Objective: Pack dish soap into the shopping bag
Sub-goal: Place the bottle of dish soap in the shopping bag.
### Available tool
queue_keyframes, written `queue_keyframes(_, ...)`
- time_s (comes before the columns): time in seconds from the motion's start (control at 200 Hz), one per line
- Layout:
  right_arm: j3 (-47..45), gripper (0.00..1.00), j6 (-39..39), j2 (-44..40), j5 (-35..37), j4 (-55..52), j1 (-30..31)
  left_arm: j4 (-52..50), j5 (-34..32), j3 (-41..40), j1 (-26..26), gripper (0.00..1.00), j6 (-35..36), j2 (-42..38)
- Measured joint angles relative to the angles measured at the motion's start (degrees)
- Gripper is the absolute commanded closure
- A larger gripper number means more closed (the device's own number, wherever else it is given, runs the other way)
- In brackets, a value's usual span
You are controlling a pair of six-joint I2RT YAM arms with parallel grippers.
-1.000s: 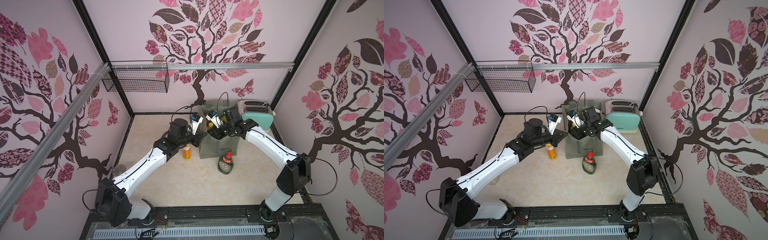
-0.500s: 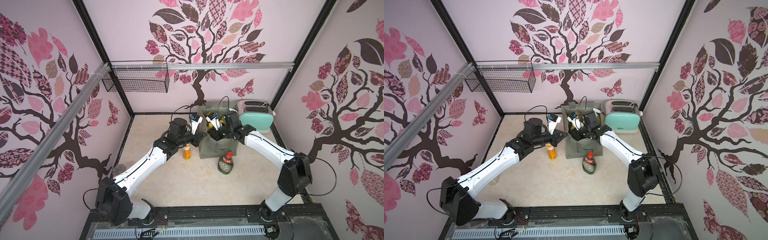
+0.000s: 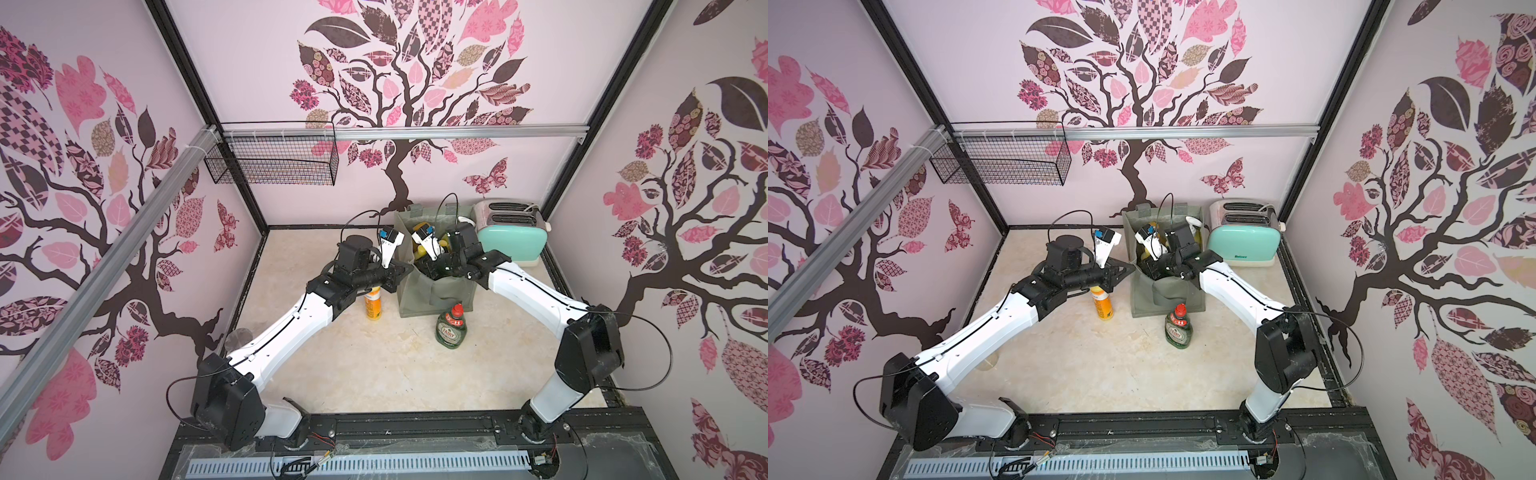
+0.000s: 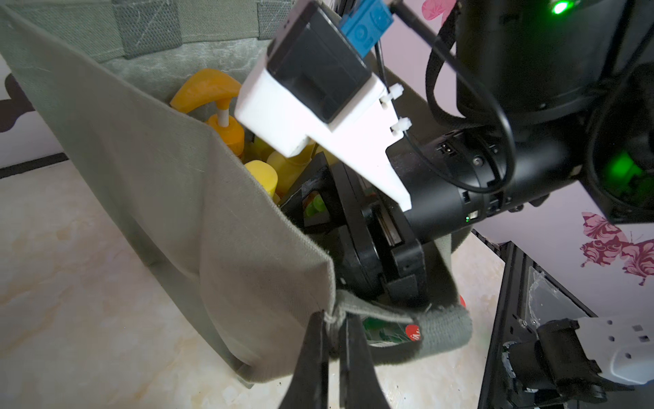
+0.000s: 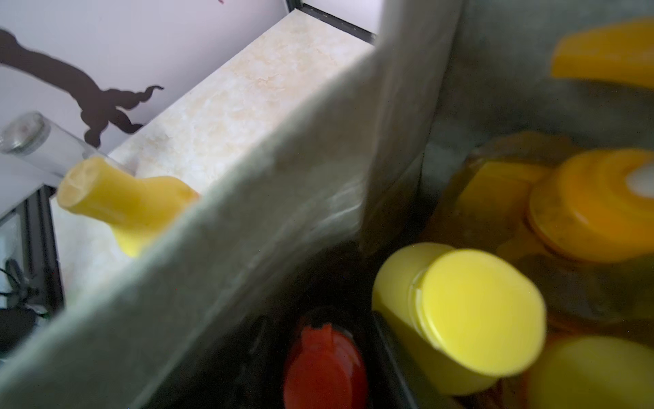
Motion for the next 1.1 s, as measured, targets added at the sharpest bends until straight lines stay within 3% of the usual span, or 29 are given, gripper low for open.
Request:
queue_keyframes(0.07,0.92,0.28,0.72,-1.18,0.79,-1.14,-0.04,0.7,0.02,-1.18,0.09,0.96,-0.09,-1.4)
queue_keyframes(0.29,6.14,0.24,4.26,-8.0,2.93,-6.14,0.2,0.22,-1.99,-2.56,0.83,0.52,-0.87,-6.62)
queue_keyframes(0.53,8.59,0.16,7.02,-18.82,8.5,-7.85,-1.4,-4.28,-5.75,6.62,0.98,0.25,-3.82,-9.38)
queue_keyframes(0.705,4.61,0.13,10.01,-22.36,13.09,-8.57,-9.09,-8.17,-8.63,14.19,0.96,0.23,-5.77,-4.13)
queue_keyframes(0.855,-0.66,0.12,12.81,-22.01,14.47,-9.35,-16.65,-11.5,-10.36,15.13,0.48,0.24,-6.95,1.84)
queue_keyframes(1.1,-5.7,0.16,13.81,-20.41,14.53,-11.52,-17.07,-15.41,-13.33,11.08,-4.02,0.29,-6.99,3.87)
